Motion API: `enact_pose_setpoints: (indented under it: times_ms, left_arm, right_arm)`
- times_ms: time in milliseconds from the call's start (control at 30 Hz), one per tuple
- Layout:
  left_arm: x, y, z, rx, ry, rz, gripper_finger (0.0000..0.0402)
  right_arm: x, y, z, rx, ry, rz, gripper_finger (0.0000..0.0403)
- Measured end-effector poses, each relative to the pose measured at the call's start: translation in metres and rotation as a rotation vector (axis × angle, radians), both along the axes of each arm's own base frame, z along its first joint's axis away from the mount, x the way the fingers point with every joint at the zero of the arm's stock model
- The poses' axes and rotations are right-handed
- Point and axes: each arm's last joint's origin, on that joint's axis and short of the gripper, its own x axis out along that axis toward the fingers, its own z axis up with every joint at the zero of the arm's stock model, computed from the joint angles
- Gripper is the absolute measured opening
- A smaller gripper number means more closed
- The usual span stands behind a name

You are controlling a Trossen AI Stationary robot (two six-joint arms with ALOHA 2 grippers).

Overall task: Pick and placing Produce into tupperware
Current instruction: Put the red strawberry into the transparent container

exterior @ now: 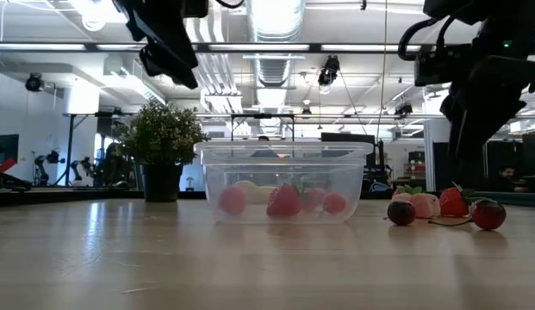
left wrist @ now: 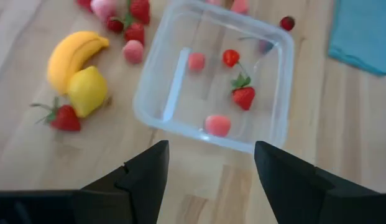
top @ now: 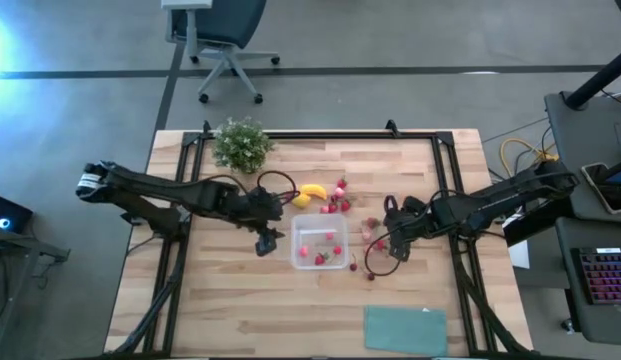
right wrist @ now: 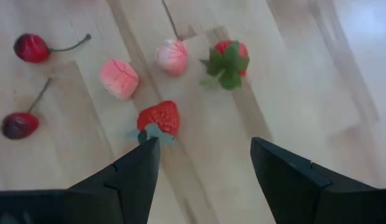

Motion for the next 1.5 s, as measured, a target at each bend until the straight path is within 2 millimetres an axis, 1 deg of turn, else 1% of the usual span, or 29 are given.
enact_pose_setpoints:
  times_ms: [167,233,400,500,667,900,1133,1300,1500]
  left_arm:
    - [-0.008,-0.001,-0.006,0.025,0.085,0.0,0.0223]
    - [-0.01,0.0,-0.01,0.032,0.103,0.004,0.0223]
    - [-0.013,0.0,-0.021,0.044,0.137,0.008,0.0223]
    - [-0.013,0.001,-0.025,0.056,0.147,0.01,0.0223]
    - [-0.013,0.002,-0.027,0.082,0.152,0.022,0.0223]
    - [-0.015,0.002,-0.028,0.099,0.155,0.033,0.0223]
    - [-0.018,0.003,-0.035,0.103,0.172,0.037,0.0223]
    - [-0.02,0.003,-0.04,0.103,0.189,0.041,0.0223]
    - [-0.019,0.003,-0.04,0.101,0.178,0.042,0.0223]
  right_arm:
    - [0.002,0.002,-0.008,0.027,-0.024,0.063,0.0245]
    - [0.003,0.003,-0.012,0.049,-0.053,0.07,0.0245]
    - [0.003,0.003,-0.019,0.06,-0.063,0.059,0.0245]
    - [0.005,0.003,-0.026,0.054,-0.038,0.06,0.0245]
    - [0.014,0.006,-0.04,0.06,-0.007,0.079,0.0245]
    - [0.02,0.007,-0.053,0.025,0.05,0.067,0.0244]
    - [0.025,0.008,-0.057,0.019,0.043,0.064,0.0241]
    - [0.026,0.008,-0.054,0.002,0.024,0.058,0.0222]
    - [0.027,0.008,-0.053,0.003,0.021,0.058,0.0199]
